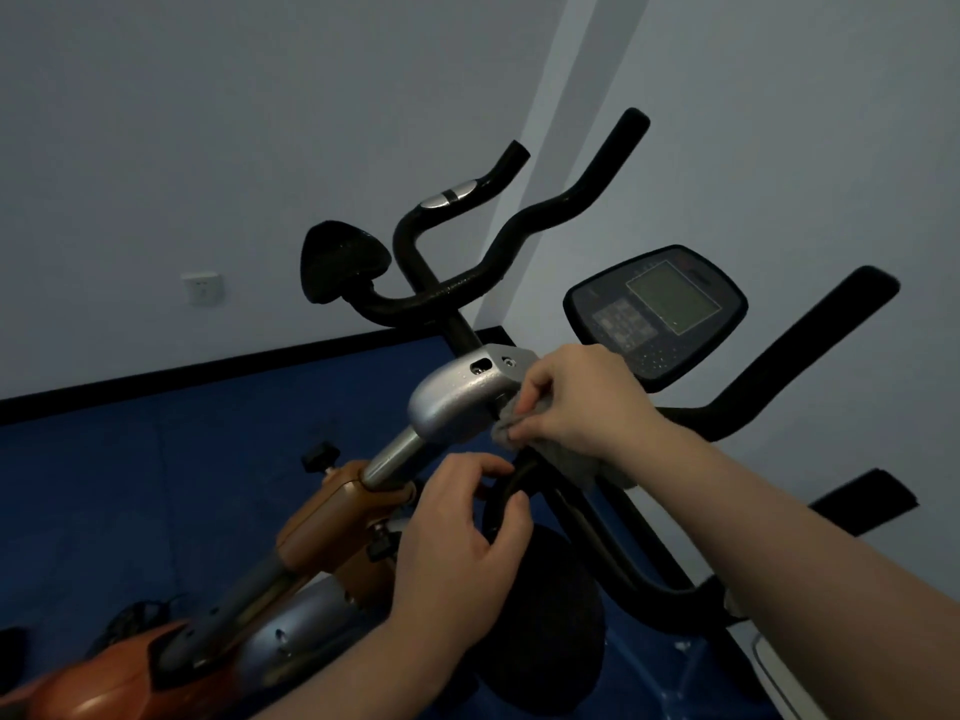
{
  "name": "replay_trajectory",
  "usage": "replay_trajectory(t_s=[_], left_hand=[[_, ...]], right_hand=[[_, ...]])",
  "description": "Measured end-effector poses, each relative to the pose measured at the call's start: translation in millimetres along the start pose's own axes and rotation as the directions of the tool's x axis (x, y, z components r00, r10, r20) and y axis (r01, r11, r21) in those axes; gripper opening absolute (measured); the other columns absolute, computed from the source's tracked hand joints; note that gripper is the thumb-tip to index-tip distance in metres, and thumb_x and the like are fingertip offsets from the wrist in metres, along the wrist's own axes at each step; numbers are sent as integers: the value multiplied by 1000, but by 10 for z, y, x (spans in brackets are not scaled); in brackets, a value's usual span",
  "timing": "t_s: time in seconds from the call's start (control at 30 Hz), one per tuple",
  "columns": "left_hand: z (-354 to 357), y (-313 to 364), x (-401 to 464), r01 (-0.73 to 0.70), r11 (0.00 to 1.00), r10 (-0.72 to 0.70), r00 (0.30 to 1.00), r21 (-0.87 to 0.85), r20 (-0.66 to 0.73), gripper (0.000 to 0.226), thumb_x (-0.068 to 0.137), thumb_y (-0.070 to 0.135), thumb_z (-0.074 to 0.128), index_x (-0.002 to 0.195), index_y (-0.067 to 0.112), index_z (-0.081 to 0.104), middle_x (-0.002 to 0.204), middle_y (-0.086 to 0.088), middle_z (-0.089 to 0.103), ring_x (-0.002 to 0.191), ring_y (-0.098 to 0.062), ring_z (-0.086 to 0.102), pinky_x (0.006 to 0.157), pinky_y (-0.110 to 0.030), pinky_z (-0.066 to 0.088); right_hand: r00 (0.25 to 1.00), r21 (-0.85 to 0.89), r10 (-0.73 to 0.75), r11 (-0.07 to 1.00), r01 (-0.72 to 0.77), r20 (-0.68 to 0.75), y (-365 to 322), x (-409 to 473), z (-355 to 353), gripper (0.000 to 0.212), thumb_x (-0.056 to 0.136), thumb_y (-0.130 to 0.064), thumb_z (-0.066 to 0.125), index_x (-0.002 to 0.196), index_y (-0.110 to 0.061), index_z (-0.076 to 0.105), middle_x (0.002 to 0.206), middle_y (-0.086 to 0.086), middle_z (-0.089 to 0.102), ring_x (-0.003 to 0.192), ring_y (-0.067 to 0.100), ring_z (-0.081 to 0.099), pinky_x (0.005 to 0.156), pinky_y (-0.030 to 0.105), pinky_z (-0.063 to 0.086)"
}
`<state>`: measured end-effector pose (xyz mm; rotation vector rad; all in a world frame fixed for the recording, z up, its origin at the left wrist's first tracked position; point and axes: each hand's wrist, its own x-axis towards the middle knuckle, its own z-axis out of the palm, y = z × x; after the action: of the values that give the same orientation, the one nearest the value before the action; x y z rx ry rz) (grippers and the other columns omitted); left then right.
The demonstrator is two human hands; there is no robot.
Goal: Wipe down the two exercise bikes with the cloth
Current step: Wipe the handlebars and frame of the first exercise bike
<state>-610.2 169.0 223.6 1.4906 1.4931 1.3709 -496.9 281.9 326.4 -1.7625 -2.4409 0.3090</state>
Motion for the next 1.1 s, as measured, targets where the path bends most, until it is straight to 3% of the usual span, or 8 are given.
replay_trajectory(t_s=[0.13, 0.23, 0.3, 0.5, 0.67, 0.87, 0.97, 1.1], left_hand=[[5, -5, -8, 1, 1000, -1, 1000, -8, 4, 17, 81, 50, 48, 96, 43, 52, 97, 23, 54, 97, -1, 56, 75, -17, 46], [-5, 1, -15, -11, 1000, 11, 1000, -7, 18, 18, 81, 50, 48, 97, 43, 52, 96, 22, 53, 94, -2, 56, 73, -19, 47], [-11, -2, -13, -11, 1000, 11, 1000, -13, 12, 17, 81, 49, 49, 96, 43, 52, 96, 22, 54, 94, -3, 56, 74, -20, 47], [9, -8, -17, 8, 999, -9, 1000, -43, -12, 17, 80, 49, 49, 94, 41, 54, 94, 22, 55, 92, -1, 57, 73, -23, 48], [9, 10, -11, 17, 997, -19, 1000, -77, -24, 15, 80, 47, 52, 93, 41, 55, 94, 19, 57, 92, -3, 59, 74, -25, 48], [-163, 24, 159, 5, 967, -39, 991, -254, -128, 18, 79, 38, 53, 95, 40, 60, 100, 16, 59, 102, -8, 58, 86, -31, 46], [-417, -127, 438, 74, 978, -108, 979, -194, -172, 20, 85, 26, 55, 96, 42, 57, 103, 18, 56, 104, -9, 54, 88, -35, 47], [-575, -284, 723, 166, 979, -170, 985, -119, -24, 26, 91, 17, 54, 112, 32, 58, 115, 14, 54, 115, -10, 50, 96, -37, 44]], right_hand=[[991, 93, -36, 994, 48, -131, -39, 5, 85, 15, 67, -35, 82, 74, -30, 70, 81, -14, 62, 78, 6, 57, 71, 21, 41], [979, 48, -58, 998, 49, 196, 77, 24, -130, 17, 64, -33, 85, 65, -33, 67, 78, -16, 66, 75, 1, 59, 67, 22, 44], [966, 91, -34, 996, 11, 257, 62, 47, -131, 20, 63, -31, 86, 62, -34, 66, 79, -14, 66, 78, 0, 60, 67, 21, 46], [984, 177, 10, 984, 22, -178, 30, 43, 196, 14, 69, -33, 80, 77, -29, 70, 92, -7, 66, 89, 12, 60, 81, 29, 48], [825, 347, 306, 927, -144, -475, 358, 36, -150, 9, 75, -26, 77, 80, -25, 70, 89, -7, 67, 88, 12, 60, 75, 26, 45], [931, 413, 212, 908, -75, -298, -110, 91, 116, 15, 82, -29, 70, 96, -25, 73, 93, -3, 71, 89, 16, 64, 80, 29, 50], [948, 179, 235, 964, -199, -212, -235, 198, 316, 24, 93, -30, 52, 105, -21, 72, 97, 9, 70, 92, 27, 62, 75, 32, 48], [896, 121, 443, 891, -437, -31, -151, 421, 163, 27, 96, -19, 47, 105, -5, 67, 103, 15, 67, 96, 29, 61, 69, 27, 41]])
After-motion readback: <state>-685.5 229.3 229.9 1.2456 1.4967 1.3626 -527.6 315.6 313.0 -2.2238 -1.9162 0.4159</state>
